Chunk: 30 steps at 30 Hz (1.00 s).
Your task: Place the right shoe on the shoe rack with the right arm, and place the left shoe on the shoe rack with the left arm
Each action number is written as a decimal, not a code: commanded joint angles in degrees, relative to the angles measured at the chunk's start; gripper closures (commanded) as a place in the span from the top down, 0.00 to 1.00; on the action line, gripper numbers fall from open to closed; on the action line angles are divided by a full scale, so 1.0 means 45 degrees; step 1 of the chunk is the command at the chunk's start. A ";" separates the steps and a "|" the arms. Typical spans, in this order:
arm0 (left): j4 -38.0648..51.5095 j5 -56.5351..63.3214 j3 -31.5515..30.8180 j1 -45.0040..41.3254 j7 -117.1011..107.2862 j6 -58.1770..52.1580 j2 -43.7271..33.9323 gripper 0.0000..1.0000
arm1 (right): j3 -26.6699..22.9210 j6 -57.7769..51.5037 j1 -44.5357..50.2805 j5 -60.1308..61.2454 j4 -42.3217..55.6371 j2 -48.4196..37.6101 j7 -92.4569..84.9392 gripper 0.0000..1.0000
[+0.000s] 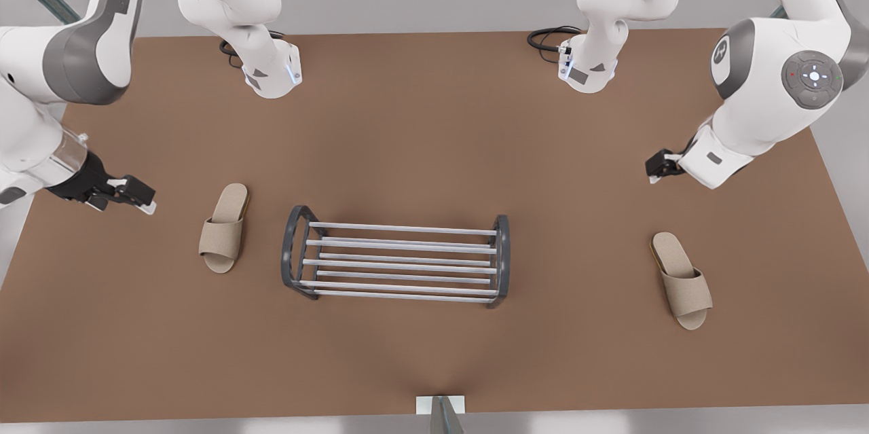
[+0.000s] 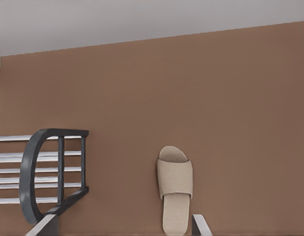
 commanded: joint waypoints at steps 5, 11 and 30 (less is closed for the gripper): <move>-0.3532 0.0008 0.0564 -0.0045 -0.0769 0.5951 -0.0135 1.00 | 0.0045 -0.0270 0.0541 -0.0182 -0.0168 0.0175 0.0134 1.00; -0.7186 -0.0148 0.1365 -0.0026 -0.0749 1.4897 0.1718 1.00 | 0.0065 0.9294 0.0443 -0.0163 -0.6960 -0.1308 -0.2092 1.00; -0.7695 -0.1223 0.1931 0.0462 0.4485 1.9530 0.4415 1.00 | -0.0072 2.0609 -0.0456 -0.0163 -1.4289 0.0332 -0.4651 1.00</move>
